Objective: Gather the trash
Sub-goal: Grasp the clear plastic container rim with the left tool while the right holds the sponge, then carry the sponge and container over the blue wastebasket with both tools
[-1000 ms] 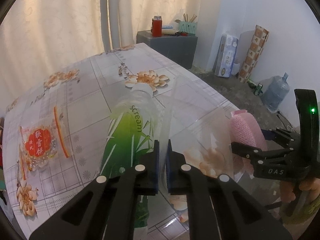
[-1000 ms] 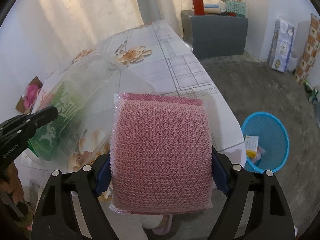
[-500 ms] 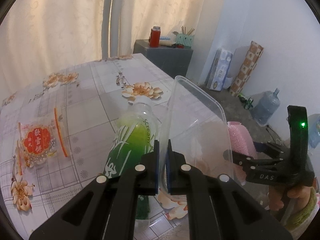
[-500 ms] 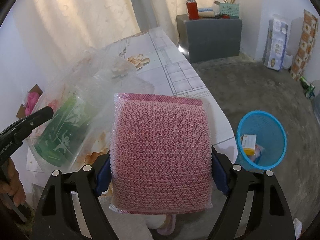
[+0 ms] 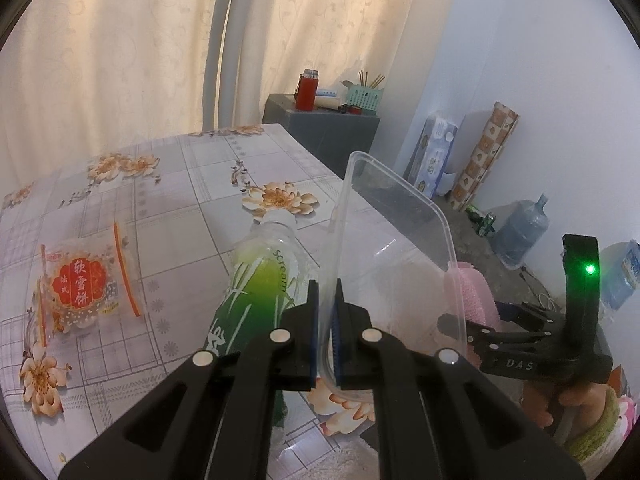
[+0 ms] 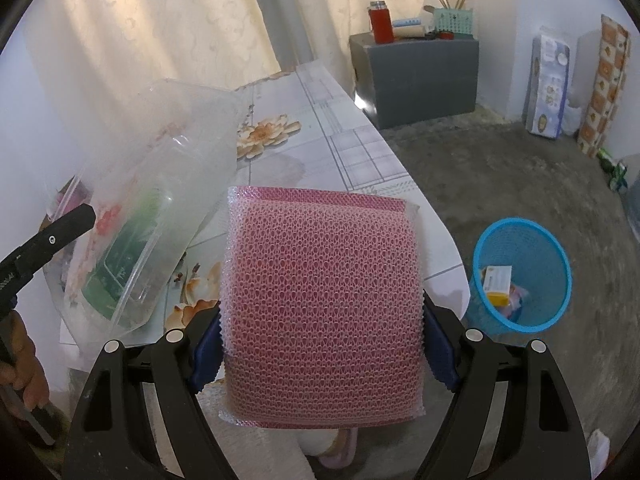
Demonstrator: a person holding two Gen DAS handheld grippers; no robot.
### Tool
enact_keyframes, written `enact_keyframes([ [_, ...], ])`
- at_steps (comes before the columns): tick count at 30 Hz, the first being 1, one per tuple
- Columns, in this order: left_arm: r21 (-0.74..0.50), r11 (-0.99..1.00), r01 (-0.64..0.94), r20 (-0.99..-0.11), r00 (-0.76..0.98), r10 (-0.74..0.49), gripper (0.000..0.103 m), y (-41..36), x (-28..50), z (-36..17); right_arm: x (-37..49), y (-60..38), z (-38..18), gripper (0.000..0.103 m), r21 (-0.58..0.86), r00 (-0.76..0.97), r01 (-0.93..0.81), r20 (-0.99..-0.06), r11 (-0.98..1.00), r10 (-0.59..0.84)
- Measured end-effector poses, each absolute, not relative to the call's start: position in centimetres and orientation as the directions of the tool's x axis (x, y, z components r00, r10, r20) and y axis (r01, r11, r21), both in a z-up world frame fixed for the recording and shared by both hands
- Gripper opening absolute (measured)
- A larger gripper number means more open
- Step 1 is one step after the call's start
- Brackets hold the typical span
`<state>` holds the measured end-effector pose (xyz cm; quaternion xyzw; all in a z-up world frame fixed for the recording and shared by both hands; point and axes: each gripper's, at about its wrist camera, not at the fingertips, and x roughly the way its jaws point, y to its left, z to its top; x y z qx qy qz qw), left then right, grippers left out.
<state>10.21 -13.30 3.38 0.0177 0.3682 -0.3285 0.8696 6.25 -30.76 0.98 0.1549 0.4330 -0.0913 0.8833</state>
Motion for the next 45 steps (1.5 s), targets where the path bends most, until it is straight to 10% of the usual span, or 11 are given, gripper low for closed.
enact_keyframes([
  [45,-0.075,0.755,0.652,-0.649,0.543,-0.533,0.005,-18.6,7.0,5.0,1.2,-34.8,1.9,0.077,0.281,0.666,0.355,-0.746,0.891,-0.03],
])
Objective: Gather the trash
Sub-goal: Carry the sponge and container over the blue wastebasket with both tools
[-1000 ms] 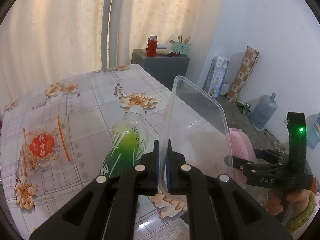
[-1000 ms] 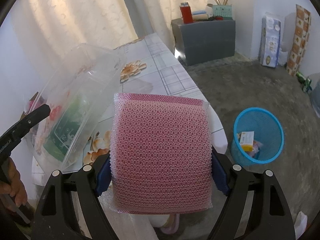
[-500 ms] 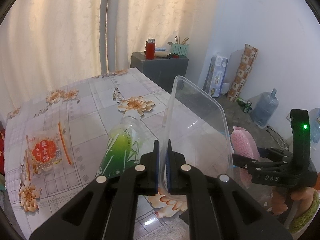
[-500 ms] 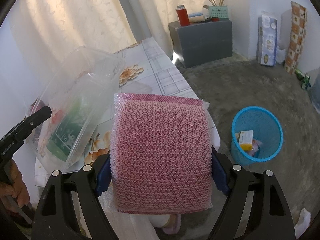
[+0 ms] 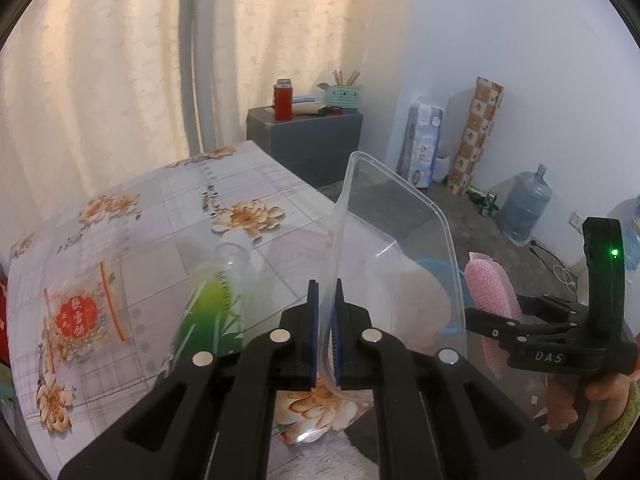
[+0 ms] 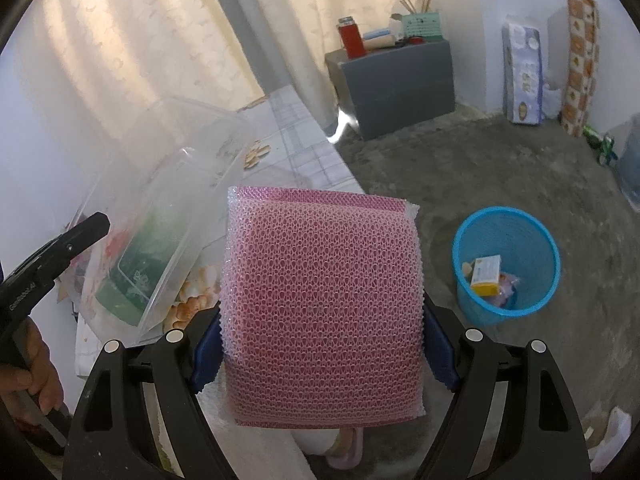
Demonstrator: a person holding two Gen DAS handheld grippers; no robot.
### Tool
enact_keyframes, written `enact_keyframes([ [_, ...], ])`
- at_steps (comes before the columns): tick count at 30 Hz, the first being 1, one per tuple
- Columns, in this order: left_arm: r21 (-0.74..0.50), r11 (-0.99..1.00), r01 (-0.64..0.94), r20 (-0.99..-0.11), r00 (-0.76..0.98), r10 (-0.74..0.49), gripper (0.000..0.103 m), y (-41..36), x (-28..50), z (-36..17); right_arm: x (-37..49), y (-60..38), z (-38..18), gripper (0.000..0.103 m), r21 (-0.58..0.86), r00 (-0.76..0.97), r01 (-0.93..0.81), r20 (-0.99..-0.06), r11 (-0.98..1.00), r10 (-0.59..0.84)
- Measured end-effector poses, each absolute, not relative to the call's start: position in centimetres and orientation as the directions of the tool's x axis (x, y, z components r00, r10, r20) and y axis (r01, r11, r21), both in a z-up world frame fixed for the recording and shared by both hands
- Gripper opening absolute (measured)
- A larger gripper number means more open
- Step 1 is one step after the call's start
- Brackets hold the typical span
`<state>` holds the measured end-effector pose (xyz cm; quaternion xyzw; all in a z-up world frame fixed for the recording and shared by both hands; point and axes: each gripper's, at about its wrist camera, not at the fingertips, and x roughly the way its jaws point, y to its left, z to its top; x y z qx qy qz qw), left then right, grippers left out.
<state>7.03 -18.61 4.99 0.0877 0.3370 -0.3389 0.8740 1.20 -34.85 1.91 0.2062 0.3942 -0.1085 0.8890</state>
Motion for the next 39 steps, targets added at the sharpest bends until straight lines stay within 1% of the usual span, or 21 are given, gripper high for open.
enact_keyframes([
  [8,-0.043,0.692,0.721,-0.664,0.496,-0.559,0.005,-23.4,6.4,4.7,-1.5,-38.4,1.7,0.077,0.32,0.682,0.425,-0.728,0.847,-0.068],
  [15,-0.038,0.629,0.777,-0.686,0.438,-0.582,0.005,-28.6,5.7,3.5,-4.0,-42.2,0.1,0.077,0.374,0.674,0.498,-0.734,0.782,-0.078],
  [21,-0.052,0.586,0.809,-0.711,0.382,-0.59,0.005,-32.9,6.2,2.5,-5.3,-45.5,-1.2,0.077,0.369,0.645,0.565,-0.755,0.738,-0.116],
  [25,-0.035,0.555,0.831,-0.732,0.357,-0.58,0.005,-36.4,6.9,1.6,-5.9,-47.6,-1.8,0.077,0.362,0.63,0.611,-0.761,0.704,-0.155],
  [30,-0.038,0.53,0.847,-0.78,0.306,-0.546,0.005,-41.6,8.7,-0.6,-6.3,-50.5,-3.2,0.077,0.349,0.595,0.665,-0.781,0.661,-0.187],
  [33,-0.039,0.518,0.855,-0.814,0.273,-0.513,0.005,-44.6,9.5,-2.2,-5.9,-52.6,-4.7,0.077,0.369,0.583,0.681,-0.796,0.632,-0.163],
  [39,-0.039,0.509,0.86,-0.893,0.198,-0.404,0.005,-50.6,11.6,-6.8,-4.2,-57.0,-8.7,0.077,0.404,0.548,0.709,-0.832,0.578,-0.091],
])
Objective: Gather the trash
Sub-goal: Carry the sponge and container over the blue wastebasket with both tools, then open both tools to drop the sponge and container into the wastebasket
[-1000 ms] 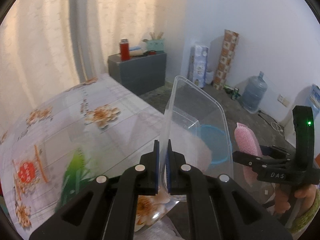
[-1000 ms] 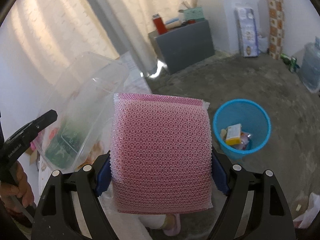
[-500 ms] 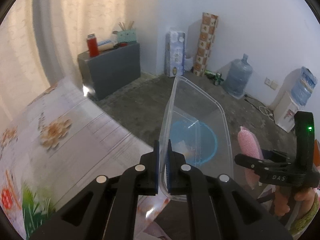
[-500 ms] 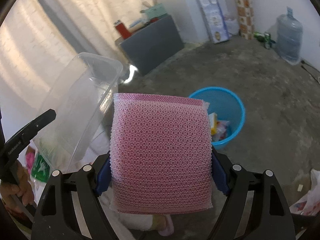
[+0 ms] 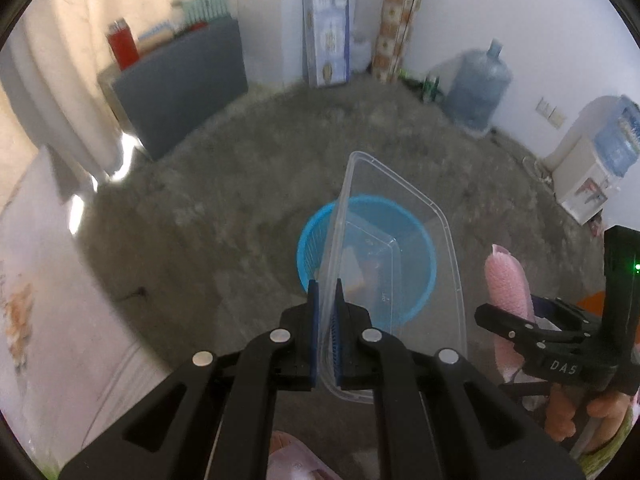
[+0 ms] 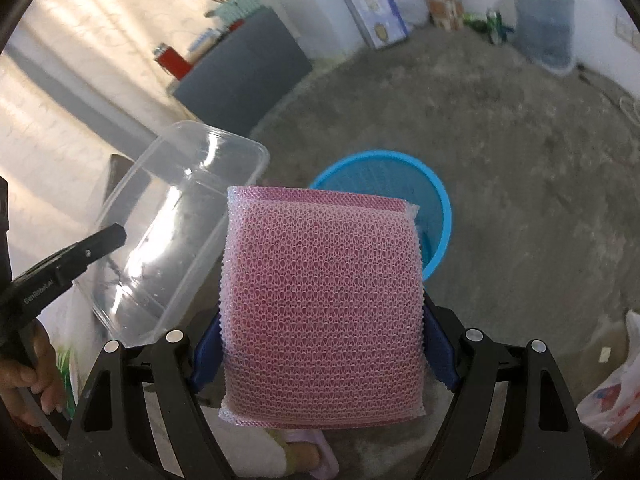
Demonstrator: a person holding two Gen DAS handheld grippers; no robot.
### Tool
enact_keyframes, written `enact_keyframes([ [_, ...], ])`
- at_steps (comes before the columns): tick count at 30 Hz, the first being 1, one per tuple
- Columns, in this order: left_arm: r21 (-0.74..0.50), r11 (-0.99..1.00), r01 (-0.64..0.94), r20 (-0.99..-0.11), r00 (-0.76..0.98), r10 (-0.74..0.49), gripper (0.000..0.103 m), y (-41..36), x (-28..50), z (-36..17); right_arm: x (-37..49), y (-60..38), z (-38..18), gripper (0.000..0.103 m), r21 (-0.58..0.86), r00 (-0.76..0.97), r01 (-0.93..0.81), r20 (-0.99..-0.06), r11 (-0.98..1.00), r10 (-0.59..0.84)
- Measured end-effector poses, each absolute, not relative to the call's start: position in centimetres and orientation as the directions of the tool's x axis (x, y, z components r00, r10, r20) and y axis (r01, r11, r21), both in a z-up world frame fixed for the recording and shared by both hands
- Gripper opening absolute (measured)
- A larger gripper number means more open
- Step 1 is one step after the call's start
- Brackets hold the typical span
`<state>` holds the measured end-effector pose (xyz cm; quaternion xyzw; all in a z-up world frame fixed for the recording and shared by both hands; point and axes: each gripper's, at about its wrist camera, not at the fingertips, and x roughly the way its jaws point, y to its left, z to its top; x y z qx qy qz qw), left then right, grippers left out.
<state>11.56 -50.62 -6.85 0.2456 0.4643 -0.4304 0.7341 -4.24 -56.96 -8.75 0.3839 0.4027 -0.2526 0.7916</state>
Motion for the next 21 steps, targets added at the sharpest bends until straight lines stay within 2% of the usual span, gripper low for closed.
enact_keyframes([
  [10,-0.039,0.556,0.83,-0.962,0.119,-0.245,0.007,-58.4,15.2,-12.9,-0.5,-62.6,-13.7,0.079,0.393,0.493,0.755,-0.868,0.525,-0.06],
  [12,-0.03,0.554,0.832,-0.966,0.118,-0.23,0.011,-59.3,15.6,-13.8,0.1,-63.3,-14.5,0.08,0.379,0.48,0.765,-0.874,0.52,-0.07],
  [13,-0.031,0.558,0.83,-0.967,0.116,-0.225,0.019,-59.8,15.8,-14.2,0.4,-63.7,-15.0,0.08,0.385,0.485,0.761,-0.872,0.522,-0.065],
  [14,-0.041,0.56,0.828,-0.968,0.106,-0.227,0.034,-60.1,15.9,-14.5,0.7,-64.0,-15.6,0.08,0.384,0.484,0.76,-0.873,0.524,-0.064],
  [17,-0.066,0.565,0.822,-0.962,0.098,-0.254,0.058,-60.5,16.1,-14.9,0.8,-64.2,-16.8,0.08,0.354,0.454,0.777,-0.888,0.521,-0.074],
  [19,-0.072,0.55,0.832,-0.956,0.1,-0.276,0.065,-60.3,15.8,-14.8,0.6,-64.2,-17.4,0.081,0.348,0.444,0.785,-0.893,0.513,-0.074],
  [21,-0.065,0.536,0.842,-0.954,0.104,-0.28,0.065,-60.4,15.7,-14.6,0.2,-64.2,-17.8,0.081,0.34,0.435,0.792,-0.897,0.508,-0.078],
])
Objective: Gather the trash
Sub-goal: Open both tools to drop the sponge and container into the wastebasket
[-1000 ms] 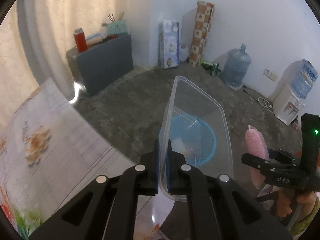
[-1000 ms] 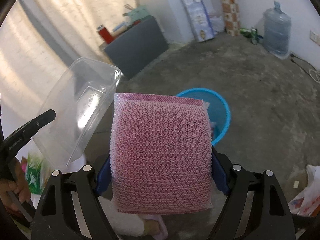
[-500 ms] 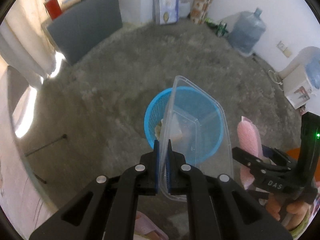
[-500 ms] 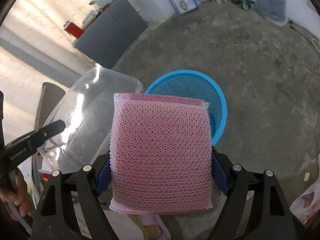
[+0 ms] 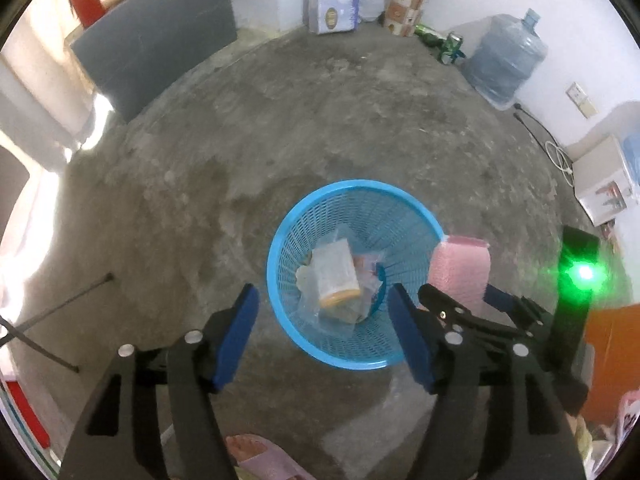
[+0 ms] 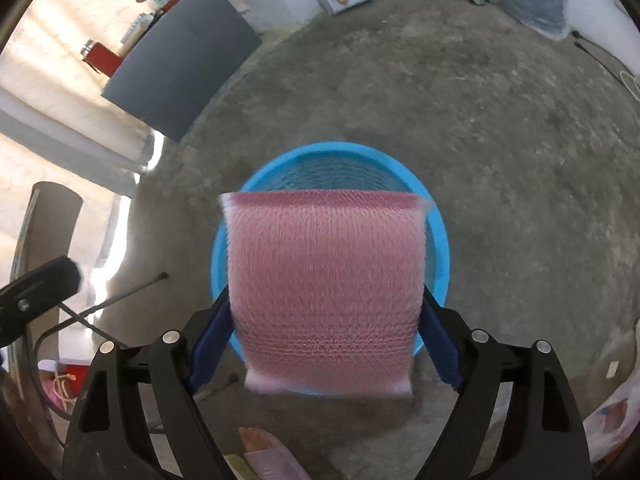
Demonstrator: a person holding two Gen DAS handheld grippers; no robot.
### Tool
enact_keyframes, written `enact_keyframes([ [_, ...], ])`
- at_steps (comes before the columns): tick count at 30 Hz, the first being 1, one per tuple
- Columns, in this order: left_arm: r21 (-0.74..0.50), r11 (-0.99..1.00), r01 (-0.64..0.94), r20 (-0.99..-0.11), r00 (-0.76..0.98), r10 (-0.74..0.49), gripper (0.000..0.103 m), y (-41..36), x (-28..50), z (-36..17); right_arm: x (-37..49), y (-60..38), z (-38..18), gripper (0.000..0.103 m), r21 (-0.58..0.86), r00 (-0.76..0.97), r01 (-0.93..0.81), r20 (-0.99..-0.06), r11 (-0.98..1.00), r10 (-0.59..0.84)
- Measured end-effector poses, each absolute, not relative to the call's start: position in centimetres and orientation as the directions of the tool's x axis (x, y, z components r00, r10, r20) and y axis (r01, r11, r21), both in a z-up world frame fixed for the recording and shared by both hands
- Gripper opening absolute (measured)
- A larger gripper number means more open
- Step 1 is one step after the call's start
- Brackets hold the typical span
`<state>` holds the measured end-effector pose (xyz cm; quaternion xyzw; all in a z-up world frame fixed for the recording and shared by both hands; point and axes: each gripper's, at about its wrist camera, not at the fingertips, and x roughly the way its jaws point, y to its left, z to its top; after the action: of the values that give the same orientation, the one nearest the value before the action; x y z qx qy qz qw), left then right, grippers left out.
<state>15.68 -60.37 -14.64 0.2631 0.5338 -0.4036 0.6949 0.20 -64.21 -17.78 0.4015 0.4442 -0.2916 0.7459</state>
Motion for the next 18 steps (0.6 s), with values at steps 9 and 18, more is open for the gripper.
enact_keyframes([
  [9,-0.078,0.554,0.829,-0.927,0.144,-0.345,0.067,-59.2,16.2,-11.4,-0.8,-64.2,-17.3,0.081,0.306,0.413,0.811,-0.903,0.498,-0.117],
  [18,-0.1,0.541,0.835,-0.889,0.169,-0.426,0.071,-55.1,15.1,-6.3,-3.1,-63.2,-14.4,0.081,0.316,0.443,0.816,-0.88,0.484,-0.173],
])
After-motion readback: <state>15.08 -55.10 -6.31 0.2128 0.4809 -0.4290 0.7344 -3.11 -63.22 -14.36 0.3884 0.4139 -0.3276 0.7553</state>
